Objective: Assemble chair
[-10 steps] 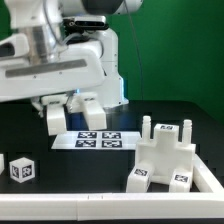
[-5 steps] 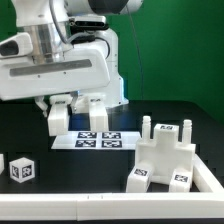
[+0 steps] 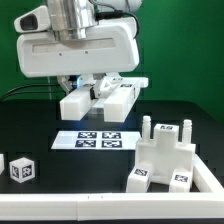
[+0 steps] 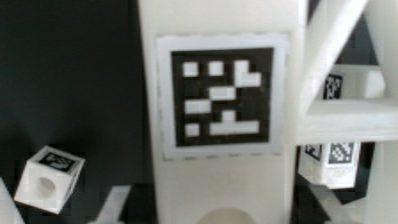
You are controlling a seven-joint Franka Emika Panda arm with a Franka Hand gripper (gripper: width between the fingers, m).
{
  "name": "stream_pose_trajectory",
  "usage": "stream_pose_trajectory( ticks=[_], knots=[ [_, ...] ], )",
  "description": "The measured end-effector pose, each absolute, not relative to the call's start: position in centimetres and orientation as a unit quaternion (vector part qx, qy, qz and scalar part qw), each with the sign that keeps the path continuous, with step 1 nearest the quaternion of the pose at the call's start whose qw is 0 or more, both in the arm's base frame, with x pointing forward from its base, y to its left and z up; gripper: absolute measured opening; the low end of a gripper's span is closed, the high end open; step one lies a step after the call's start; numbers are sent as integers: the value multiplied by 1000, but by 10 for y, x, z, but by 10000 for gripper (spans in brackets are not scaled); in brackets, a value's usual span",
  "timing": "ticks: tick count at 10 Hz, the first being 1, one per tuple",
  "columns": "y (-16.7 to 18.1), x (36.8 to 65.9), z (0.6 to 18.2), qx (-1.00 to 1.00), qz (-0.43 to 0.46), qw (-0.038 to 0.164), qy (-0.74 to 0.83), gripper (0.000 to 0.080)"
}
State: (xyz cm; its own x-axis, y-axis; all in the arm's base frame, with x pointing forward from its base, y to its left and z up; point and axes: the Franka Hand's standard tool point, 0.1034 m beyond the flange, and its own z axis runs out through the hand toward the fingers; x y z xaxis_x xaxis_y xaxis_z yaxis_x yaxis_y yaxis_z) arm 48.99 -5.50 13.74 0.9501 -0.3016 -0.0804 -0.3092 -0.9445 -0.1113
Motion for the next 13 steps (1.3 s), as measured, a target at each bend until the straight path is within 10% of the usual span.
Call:
stream_pose_trajectory(
  ticks=[9, 13],
  knots=[
    [17, 517, 146, -948, 31, 52, 311, 284],
    [56, 525, 149, -979, 11, 4, 203, 284]
  ],
)
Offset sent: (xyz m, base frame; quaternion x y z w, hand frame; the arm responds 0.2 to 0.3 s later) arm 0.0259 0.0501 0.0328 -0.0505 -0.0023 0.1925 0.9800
